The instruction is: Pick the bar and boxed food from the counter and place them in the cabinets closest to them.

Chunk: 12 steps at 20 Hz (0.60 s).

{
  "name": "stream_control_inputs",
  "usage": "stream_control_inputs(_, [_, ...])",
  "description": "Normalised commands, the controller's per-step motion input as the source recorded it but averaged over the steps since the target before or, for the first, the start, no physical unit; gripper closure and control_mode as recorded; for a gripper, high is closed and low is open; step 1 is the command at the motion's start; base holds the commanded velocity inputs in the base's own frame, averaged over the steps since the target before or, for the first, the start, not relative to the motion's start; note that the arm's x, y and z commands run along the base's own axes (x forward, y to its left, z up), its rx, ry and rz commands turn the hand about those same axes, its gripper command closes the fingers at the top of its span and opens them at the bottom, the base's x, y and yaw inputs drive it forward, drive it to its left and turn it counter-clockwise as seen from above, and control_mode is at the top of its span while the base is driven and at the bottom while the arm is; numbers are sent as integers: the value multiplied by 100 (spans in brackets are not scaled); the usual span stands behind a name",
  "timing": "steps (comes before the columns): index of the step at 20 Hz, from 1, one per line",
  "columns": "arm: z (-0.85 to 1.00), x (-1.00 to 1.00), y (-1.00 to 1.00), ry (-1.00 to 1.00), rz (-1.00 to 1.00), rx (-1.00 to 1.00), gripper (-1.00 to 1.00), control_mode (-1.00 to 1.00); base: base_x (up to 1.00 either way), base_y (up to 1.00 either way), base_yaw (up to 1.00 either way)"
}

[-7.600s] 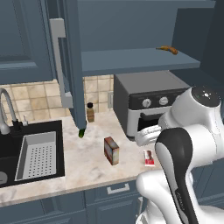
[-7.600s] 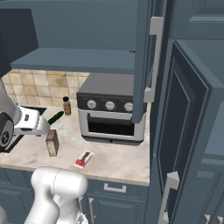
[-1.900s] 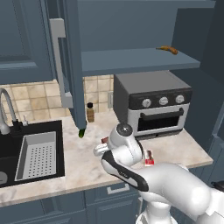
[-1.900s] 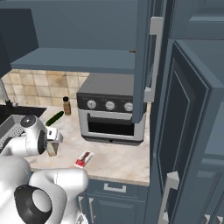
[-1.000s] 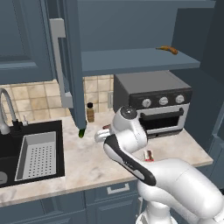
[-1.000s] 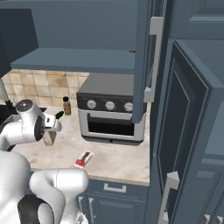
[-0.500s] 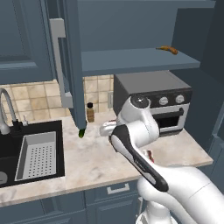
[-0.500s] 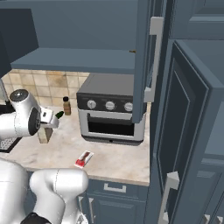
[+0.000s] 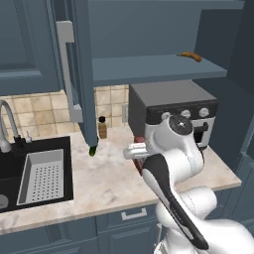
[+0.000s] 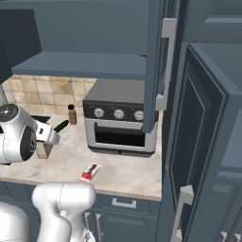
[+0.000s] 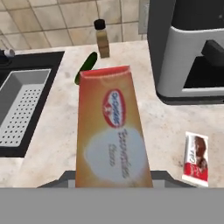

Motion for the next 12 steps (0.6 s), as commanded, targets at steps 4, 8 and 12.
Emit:
stream_control_inputs(4, [48, -41, -16, -14, -1, 3, 100, -100, 0, 0, 0])
stream_control_inputs(8, [61, -35, -16, -12, 0, 5, 100, -100, 0, 0, 0])
stream_control_inputs(12, [67, -26, -12, -12, 0, 6, 100, -100, 0, 0, 0])
